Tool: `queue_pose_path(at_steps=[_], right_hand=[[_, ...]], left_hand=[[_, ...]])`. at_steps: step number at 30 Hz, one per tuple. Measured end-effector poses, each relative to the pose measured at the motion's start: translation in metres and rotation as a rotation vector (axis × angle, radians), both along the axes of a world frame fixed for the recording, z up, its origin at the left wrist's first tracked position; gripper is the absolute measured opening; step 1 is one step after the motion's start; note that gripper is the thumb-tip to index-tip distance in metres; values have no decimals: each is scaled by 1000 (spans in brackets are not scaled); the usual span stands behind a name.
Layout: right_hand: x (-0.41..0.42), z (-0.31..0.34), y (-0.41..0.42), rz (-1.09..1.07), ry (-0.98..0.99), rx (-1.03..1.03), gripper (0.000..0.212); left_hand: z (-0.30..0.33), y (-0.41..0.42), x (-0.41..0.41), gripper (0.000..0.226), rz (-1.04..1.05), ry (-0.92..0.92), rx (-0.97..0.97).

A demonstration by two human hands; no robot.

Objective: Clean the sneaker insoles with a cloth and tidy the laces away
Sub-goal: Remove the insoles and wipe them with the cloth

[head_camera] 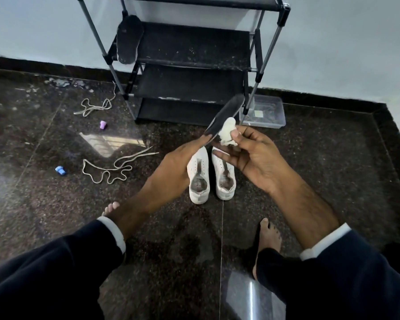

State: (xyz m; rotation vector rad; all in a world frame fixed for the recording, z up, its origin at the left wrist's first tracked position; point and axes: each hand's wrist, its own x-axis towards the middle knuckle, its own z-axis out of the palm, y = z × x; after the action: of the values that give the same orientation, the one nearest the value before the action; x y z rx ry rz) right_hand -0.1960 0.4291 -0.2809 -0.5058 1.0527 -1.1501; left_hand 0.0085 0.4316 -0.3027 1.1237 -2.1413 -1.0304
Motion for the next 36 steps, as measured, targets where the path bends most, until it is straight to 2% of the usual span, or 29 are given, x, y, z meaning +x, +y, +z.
queue_pose_path(at_steps=[2, 5, 7, 8, 10, 12, 15, 17, 20, 21, 26, 30, 36], right_hand=[[6, -1, 0, 13, -8, 37, 9], [13, -6, -3, -26, 60, 63, 9], [15, -11, -6, -72, 152, 57, 9], [17, -13, -8, -87, 200, 52, 9], [18, -16, -12, -109, 259, 40, 8], [20, -17, -19, -124, 274, 35, 7], [26, -13, -30, -120, 268, 12, 6], [32, -6, -36, -115, 240, -4, 6], [43, -5, -56, -73, 221, -8, 9], [49, -6, -69, -57, 227, -13, 11], [76, -19, -163, -51, 274, -47, 9], [91, -43, -267, -23, 331, -81, 14], [115, -69, -386, -20, 358, -31, 11]], left_hand=[[-13, -2, 6, 81, -51, -199, -90], [-12, 0, 1, 101, -74, -551, -202], [-8, 4, -3, 97, -91, -657, -274], [-9, 5, -4, 94, -97, -643, -322], [-9, 5, -2, 78, -100, -487, -332], [-5, 1, 4, 56, -41, -202, -202], [3, -9, 17, 43, 200, 93, -42], [8, -20, 27, 51, 287, 138, 78], [10, -43, 41, 63, 264, 250, 335], [10, -54, 45, 64, 263, 274, 367], [-4, -128, 59, 69, 335, 273, 337], [-36, -207, 67, 68, 464, 369, 317], [-81, -284, 72, 43, 581, 619, 501]])
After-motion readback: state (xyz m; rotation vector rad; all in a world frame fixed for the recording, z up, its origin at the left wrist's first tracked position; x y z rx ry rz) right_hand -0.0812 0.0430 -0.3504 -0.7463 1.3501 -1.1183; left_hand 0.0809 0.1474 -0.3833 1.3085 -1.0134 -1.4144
